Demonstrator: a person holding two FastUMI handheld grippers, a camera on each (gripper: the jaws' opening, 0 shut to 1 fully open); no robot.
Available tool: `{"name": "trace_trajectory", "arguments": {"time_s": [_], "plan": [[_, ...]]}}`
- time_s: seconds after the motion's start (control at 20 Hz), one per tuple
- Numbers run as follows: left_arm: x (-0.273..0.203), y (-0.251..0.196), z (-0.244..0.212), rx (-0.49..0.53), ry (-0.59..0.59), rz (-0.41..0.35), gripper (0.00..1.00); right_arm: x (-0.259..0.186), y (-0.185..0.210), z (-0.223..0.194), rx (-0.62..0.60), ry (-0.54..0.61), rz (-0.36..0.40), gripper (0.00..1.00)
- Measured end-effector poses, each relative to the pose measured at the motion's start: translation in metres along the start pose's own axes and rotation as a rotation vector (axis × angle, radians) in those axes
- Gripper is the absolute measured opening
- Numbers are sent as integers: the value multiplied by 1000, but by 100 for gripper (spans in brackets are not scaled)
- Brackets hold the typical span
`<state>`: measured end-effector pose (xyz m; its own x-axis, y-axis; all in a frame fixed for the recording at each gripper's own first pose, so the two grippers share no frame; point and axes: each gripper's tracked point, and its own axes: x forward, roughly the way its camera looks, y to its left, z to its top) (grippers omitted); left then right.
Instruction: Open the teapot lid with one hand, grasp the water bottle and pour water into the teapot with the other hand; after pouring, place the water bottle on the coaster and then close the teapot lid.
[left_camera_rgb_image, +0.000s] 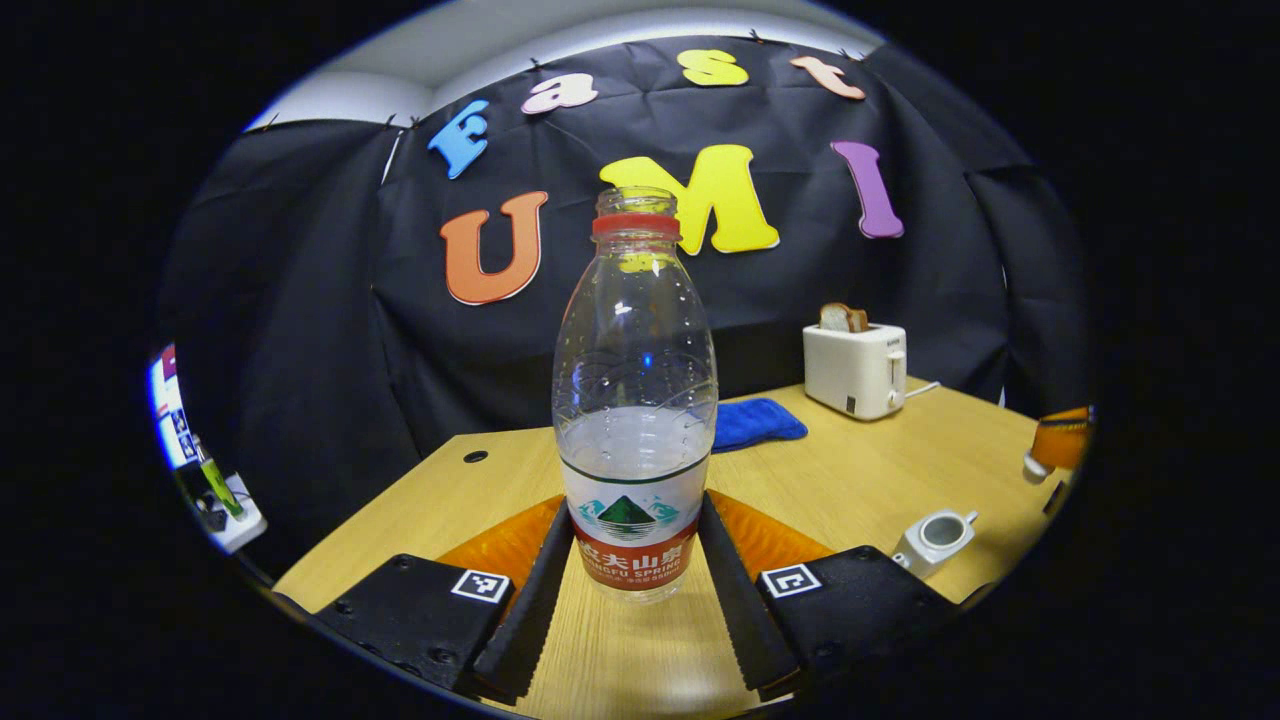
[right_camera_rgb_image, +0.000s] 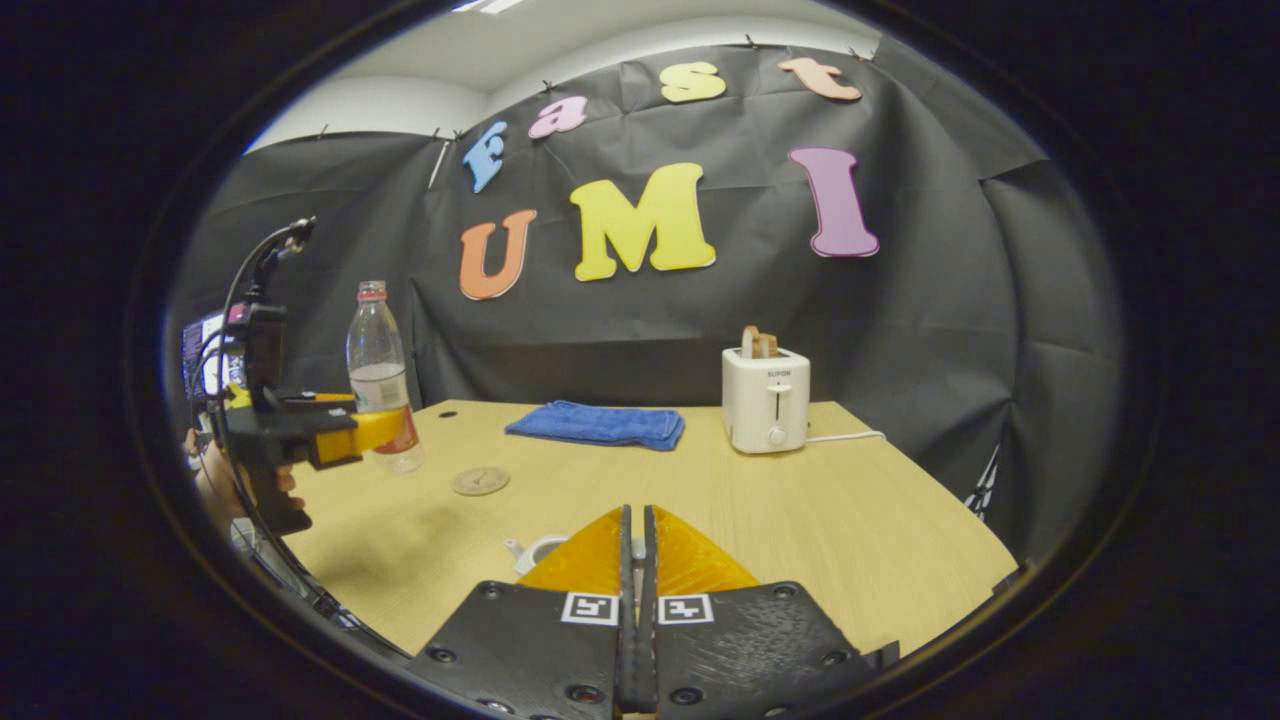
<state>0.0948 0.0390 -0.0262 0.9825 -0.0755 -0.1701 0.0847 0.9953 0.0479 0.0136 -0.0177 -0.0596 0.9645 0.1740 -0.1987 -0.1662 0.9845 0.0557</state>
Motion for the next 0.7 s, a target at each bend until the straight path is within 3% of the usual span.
{"name": "trace_trajectory", "arguments": {"time_s": [0.15, 0.35, 0.7], "plan": [[24, 4, 19, -83, -54, -22, 76, 3, -2, 0, -4, 3, -9, 0], [62, 11, 21, -79, -91, -46, 76, 5, -9, -1, -8, 7, -29, 0], [114, 11, -27, -115, 9, -59, 77, 19, -17, -15, -10, 46, -45, 0]]}}
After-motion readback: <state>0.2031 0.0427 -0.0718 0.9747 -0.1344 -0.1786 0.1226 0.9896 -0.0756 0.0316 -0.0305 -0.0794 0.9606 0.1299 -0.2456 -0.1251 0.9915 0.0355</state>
